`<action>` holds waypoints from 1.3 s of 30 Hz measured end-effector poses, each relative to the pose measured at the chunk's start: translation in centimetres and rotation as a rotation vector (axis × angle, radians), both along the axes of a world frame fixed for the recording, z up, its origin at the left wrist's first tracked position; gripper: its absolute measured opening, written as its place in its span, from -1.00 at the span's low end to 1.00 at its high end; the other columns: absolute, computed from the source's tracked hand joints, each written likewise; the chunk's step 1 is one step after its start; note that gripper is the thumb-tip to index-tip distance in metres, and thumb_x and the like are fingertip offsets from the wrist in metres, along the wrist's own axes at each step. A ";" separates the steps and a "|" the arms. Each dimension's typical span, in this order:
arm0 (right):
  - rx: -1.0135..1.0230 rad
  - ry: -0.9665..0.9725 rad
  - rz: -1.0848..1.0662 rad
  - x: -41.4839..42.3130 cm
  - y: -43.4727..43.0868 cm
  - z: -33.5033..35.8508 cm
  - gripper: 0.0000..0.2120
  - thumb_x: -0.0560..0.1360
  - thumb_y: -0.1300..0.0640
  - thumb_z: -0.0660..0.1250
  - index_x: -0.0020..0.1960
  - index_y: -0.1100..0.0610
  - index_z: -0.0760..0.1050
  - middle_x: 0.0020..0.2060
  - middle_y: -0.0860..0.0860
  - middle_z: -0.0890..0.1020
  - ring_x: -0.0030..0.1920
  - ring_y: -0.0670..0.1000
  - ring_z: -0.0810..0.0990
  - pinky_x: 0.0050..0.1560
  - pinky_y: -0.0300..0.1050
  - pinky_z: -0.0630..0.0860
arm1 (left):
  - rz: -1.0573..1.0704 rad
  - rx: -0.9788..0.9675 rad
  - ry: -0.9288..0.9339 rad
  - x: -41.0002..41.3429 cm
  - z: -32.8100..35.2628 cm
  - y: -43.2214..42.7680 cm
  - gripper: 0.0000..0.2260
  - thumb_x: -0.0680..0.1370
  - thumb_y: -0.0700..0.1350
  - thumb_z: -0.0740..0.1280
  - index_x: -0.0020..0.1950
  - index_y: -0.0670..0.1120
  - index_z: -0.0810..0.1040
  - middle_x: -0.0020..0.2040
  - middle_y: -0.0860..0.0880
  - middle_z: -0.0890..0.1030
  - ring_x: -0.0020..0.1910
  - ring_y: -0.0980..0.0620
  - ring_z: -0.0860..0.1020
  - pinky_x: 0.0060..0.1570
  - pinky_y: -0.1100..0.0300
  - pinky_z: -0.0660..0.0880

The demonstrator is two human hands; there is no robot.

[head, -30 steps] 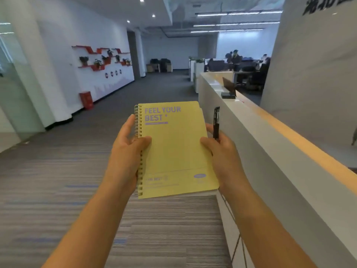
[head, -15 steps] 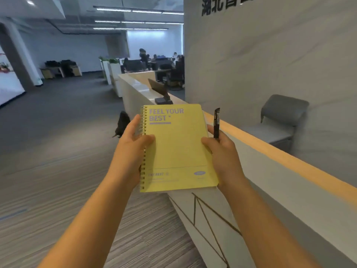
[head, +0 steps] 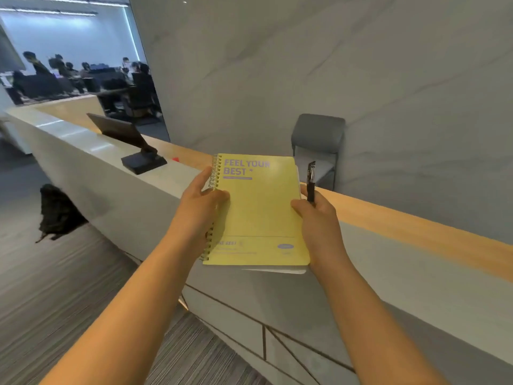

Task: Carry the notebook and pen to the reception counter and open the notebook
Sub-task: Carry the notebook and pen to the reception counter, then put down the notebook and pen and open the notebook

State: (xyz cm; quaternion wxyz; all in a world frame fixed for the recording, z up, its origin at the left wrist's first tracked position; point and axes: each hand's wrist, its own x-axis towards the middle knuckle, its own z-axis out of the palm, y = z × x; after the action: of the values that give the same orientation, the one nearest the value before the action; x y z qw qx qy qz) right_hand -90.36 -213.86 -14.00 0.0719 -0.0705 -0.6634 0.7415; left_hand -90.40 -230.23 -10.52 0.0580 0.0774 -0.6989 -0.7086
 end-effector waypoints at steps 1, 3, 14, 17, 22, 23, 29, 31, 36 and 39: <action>0.021 -0.013 -0.015 -1.4 -0.3 -0.6 -0.77 0.50 0.24 0.18 -0.18 -0.05 0.49 -0.16 0.02 0.63 -0.11 0.09 0.58 0.04 0.04 0.54 | -0.011 -0.028 -0.006 -1.6 -0.5 -0.3 -0.61 0.55 -0.28 0.21 0.08 0.25 0.49 -0.09 0.07 0.65 -0.08 -0.07 0.65 0.04 -0.02 0.57; 0.064 -0.035 -0.036 -4.0 -0.8 -1.7 -0.82 0.48 0.22 0.17 -0.16 0.01 0.50 -0.14 0.16 0.62 -0.17 0.10 0.54 -0.10 0.00 0.49 | -0.030 -0.091 -0.024 -4.6 -1.2 -0.8 -0.59 0.53 -0.29 0.21 -0.11 0.29 0.53 -0.11 0.06 0.65 -0.12 -0.06 0.65 0.02 -0.01 0.55; 0.285 -0.215 -0.195 -13.3 -4.3 -5.6 -0.79 0.48 0.25 0.11 -0.04 0.09 0.50 -0.26 -0.03 0.55 -0.27 0.03 0.47 -0.32 -0.13 0.31 | -0.275 -0.252 -0.102 -17.5 -5.9 -4.3 -0.56 0.49 -0.31 0.20 -0.17 0.25 0.61 -0.04 -0.09 0.70 -0.05 -0.23 0.65 0.01 -0.15 0.57; 0.343 -0.271 -0.256 -13.9 -5.7 -6.5 -0.77 0.48 0.25 0.10 -0.01 0.07 0.50 -0.26 -0.05 0.54 -0.29 -0.02 0.46 -0.33 -0.15 0.30 | -0.353 -0.209 -0.115 -20.0 -7.6 -5.5 -0.58 0.54 -0.32 0.15 -0.11 0.22 0.55 -0.09 0.02 0.68 -0.15 -0.08 0.65 -0.09 0.01 0.58; 0.593 -0.381 -0.327 -13.9 -8.9 -6.8 -0.72 0.47 0.18 0.09 0.12 0.10 0.46 -0.10 0.04 0.60 -0.06 0.13 0.57 -0.05 0.01 0.49 | -0.485 -0.291 -0.031 -22.6 -10.0 -7.9 -0.48 0.51 -0.34 0.10 -0.11 0.28 0.62 -0.09 0.00 0.69 -0.11 -0.15 0.64 -0.05 -0.06 0.57; 0.649 -0.410 -0.334 -14.1 -9.6 -6.9 -0.72 0.47 0.17 0.08 0.12 0.10 0.46 -0.09 0.06 0.60 -0.06 0.15 0.57 -0.05 0.02 0.49 | -0.497 -0.359 0.014 -23.1 -10.4 -8.4 -0.51 0.50 -0.34 0.09 -0.07 0.24 0.60 -0.10 0.02 0.68 -0.10 -0.14 0.63 -0.09 0.02 0.56; 0.845 -0.498 -0.384 -14.9 -11.9 -6.7 -0.69 0.50 0.16 0.05 0.17 0.10 0.43 -0.02 0.09 0.55 -0.06 0.15 0.52 -0.11 -0.02 0.45 | -0.451 -0.618 0.211 -24.1 -11.7 -9.1 -0.61 0.50 -0.34 0.11 0.19 0.01 0.51 -0.15 0.05 0.58 -0.22 0.05 0.48 -0.33 0.44 0.32; 0.901 -0.522 -0.406 -15.2 -12.2 -6.7 -0.66 0.52 0.15 0.05 0.24 0.10 0.40 -0.01 0.09 0.45 -0.11 0.14 0.47 -0.13 -0.05 0.41 | -0.437 -0.692 0.233 -24.7 -12.2 -8.8 -0.55 0.52 -0.33 0.10 0.36 -0.06 0.44 -0.03 -0.07 0.63 -0.08 -0.08 0.53 -0.15 0.23 0.39; 0.874 -0.539 -0.431 -14.6 -12.3 -6.1 -0.69 0.55 0.03 0.05 0.19 0.12 0.41 0.04 0.09 0.35 -0.12 0.20 0.52 -0.04 -0.03 0.45 | -0.471 -0.932 0.240 -25.6 -13.1 -8.2 -0.50 0.51 -0.33 0.07 0.45 -0.11 0.33 0.19 -0.22 0.57 0.18 -0.26 0.46 0.10 0.08 0.30; 0.963 -0.486 -0.555 -12.8 -10.4 -5.6 -0.69 0.60 0.15 -0.02 0.14 0.24 0.44 -0.02 0.13 0.41 -0.13 0.23 0.48 -0.13 -0.03 0.39 | -0.465 -1.073 0.220 -25.2 -12.4 -8.2 -0.48 0.54 -0.27 0.09 0.51 -0.08 0.23 0.49 -0.20 0.29 0.43 -0.22 0.23 0.33 0.08 0.13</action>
State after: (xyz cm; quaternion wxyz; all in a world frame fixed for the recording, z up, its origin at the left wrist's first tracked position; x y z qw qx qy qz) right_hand -103.18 -224.25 -19.60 0.1330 -0.3676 -0.8786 0.2742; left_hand -115.63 -238.45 -22.93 0.0046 -0.1917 -0.9479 -0.2543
